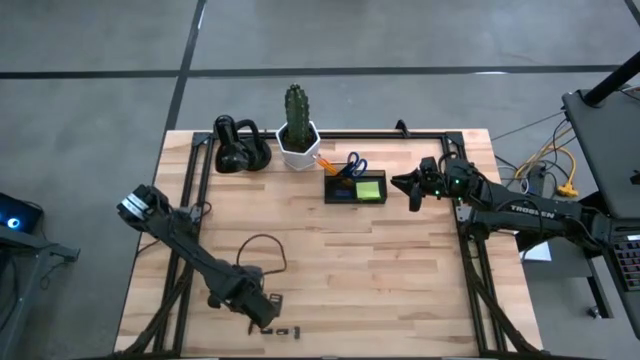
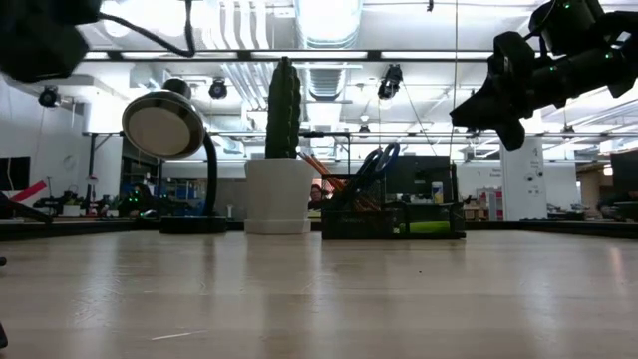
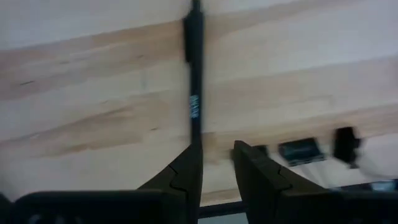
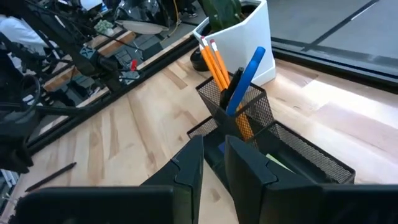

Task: Pick and place office supplies into organizer
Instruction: Put the pen into the left section of the desk organizer

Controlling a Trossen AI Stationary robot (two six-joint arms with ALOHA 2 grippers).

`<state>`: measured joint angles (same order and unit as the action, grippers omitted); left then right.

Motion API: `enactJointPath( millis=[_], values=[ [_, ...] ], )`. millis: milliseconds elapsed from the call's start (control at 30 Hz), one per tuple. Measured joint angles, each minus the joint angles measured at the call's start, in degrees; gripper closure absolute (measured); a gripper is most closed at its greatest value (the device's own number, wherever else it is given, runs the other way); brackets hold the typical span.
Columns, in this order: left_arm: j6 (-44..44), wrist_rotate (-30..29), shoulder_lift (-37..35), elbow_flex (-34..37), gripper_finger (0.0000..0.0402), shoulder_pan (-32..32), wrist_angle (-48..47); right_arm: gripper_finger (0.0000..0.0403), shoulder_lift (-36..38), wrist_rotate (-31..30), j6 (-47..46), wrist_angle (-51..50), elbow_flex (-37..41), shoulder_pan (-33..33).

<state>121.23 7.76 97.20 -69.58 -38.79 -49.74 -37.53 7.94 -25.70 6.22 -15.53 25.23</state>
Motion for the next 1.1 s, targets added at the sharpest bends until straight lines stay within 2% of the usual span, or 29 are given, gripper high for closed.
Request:
enactJointPath(
  millis=[267,500,633,767,1100],
  values=[
    [1.9,1.5,1.3,2.8,0.032,-1.2,1.9,0.0346,0.0,0.0,-0.7,0.0,0.0,0.0],
    [2.7,0.7,1.3,4.6,0.0261,-1.2,2.7,0.0346,0.0,0.0,-0.7,0.0,0.0,0.0],
    [3.4,-0.5,1.3,6.0,0.024,-1.1,3.3,0.0346,0.0,0.0,-0.7,0.0,0.0,0.0],
    [7.2,-1.8,1.3,7.6,0.0237,-1.1,6.1,0.0346,0.0,0.0,-0.5,0.0,0.0,0.0],
    [4.5,-5.2,1.7,7.7,0.0237,-1.1,7.8,0.0346,0.0,-0.3,-0.3,0.0,0.0,0.0]
  ],
)
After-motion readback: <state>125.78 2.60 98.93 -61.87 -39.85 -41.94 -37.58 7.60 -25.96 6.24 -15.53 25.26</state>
